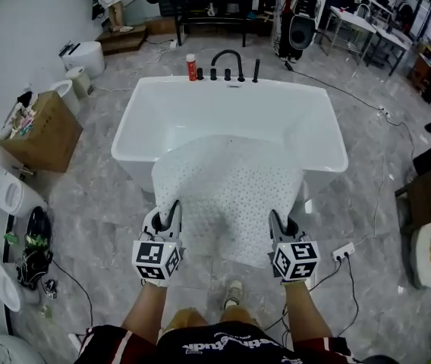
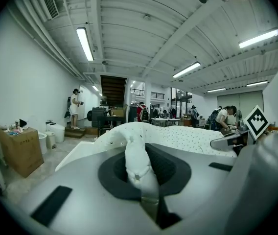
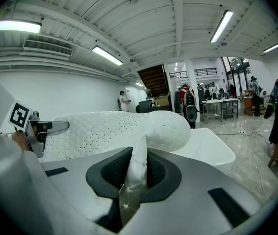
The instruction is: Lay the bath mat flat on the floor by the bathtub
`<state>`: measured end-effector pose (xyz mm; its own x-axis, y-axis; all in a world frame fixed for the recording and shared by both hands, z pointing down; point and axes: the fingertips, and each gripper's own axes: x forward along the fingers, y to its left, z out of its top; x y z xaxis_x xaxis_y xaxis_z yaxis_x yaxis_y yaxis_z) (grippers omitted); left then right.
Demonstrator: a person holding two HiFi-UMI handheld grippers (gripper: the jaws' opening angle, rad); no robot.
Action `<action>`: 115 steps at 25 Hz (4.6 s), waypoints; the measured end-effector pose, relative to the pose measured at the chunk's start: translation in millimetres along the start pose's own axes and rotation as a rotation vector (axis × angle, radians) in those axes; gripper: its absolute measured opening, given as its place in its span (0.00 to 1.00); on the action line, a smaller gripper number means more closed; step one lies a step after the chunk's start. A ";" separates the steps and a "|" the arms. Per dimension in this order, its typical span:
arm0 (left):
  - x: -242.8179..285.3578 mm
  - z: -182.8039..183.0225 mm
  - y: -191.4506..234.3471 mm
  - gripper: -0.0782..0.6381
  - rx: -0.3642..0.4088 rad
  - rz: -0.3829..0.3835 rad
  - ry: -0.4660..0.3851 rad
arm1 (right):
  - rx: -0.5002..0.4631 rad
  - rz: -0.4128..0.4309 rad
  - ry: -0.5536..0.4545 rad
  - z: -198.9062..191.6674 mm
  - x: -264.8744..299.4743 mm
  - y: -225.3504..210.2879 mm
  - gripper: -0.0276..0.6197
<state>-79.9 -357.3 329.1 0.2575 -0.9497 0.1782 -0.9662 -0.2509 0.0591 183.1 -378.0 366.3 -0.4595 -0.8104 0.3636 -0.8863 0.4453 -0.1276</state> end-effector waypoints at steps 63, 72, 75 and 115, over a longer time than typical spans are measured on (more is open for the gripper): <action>146.4 -536.0 35.4 0.16 -0.019 -0.091 -0.003 | -0.016 -0.065 -0.017 -498.2 211.3 -107.9 0.14; 194.3 -609.2 30.0 0.16 -0.027 -0.059 0.125 | 0.007 -0.073 0.085 -565.3 262.2 -147.3 0.14; 209.7 -632.9 31.7 0.16 -0.034 -0.049 0.168 | 0.010 -0.064 0.122 -586.7 283.8 -157.0 0.14; 326.9 -813.4 15.5 0.16 -0.019 0.080 0.422 | 0.043 -0.145 0.304 -730.7 335.3 -254.6 0.38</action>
<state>-1.5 -519.2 1187.1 0.1673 -0.8055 0.5685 -0.9840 -0.1721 0.0457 297.5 -484.8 1195.0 -0.2957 -0.7105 0.6386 -0.9457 0.3122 -0.0905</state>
